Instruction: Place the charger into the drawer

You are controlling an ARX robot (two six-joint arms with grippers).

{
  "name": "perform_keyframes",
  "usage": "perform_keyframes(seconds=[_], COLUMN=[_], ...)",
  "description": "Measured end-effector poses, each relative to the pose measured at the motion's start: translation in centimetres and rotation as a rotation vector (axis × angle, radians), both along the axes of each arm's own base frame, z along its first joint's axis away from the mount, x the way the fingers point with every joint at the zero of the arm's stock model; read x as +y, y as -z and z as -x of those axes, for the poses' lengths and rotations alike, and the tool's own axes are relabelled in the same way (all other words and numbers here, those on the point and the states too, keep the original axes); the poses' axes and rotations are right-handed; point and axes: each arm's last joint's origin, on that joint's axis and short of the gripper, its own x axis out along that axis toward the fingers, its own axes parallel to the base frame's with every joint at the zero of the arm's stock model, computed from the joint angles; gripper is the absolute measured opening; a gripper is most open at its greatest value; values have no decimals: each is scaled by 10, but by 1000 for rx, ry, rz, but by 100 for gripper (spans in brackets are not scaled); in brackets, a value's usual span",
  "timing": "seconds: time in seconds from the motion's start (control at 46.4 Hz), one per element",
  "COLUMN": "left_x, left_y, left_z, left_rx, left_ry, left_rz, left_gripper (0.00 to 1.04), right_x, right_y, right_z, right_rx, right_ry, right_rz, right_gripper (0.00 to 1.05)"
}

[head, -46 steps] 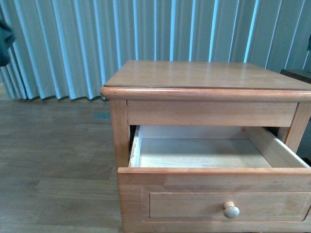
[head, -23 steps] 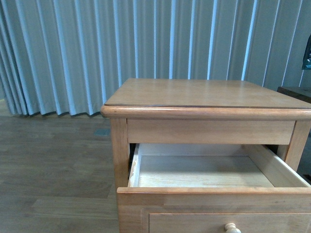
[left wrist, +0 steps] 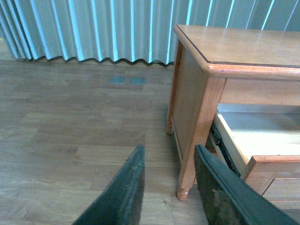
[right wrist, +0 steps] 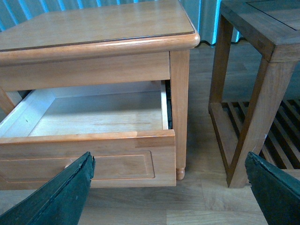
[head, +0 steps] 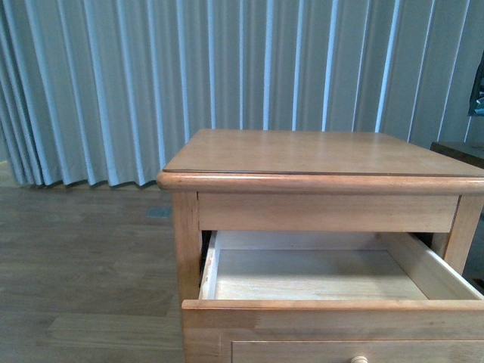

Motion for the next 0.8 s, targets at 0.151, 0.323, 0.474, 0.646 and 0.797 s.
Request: perform_keyframes(seconds=[0.151, 0.323, 0.474, 0.646, 0.797], left_x=[6, 16, 16, 16, 16], left_y=[8, 15, 22, 26, 32], left_z=[7, 13, 18, 23, 27], left_rx=[-4, -4, -3, -4, -19], left_ry=[10, -11, -4, -4, -4], left_rz=[-8, -15, -18, -18, -18], left_gripper=[9, 4, 4, 4, 4], right_x=[0, 0, 0, 0, 0], right_y=[0, 0, 0, 0, 0], right_z=[0, 0, 0, 0, 0], right_rx=[0, 0, 0, 0, 0], right_ry=[0, 0, 0, 0, 0], right_rz=[0, 0, 0, 0, 0], right_gripper=[96, 96, 96, 96, 96])
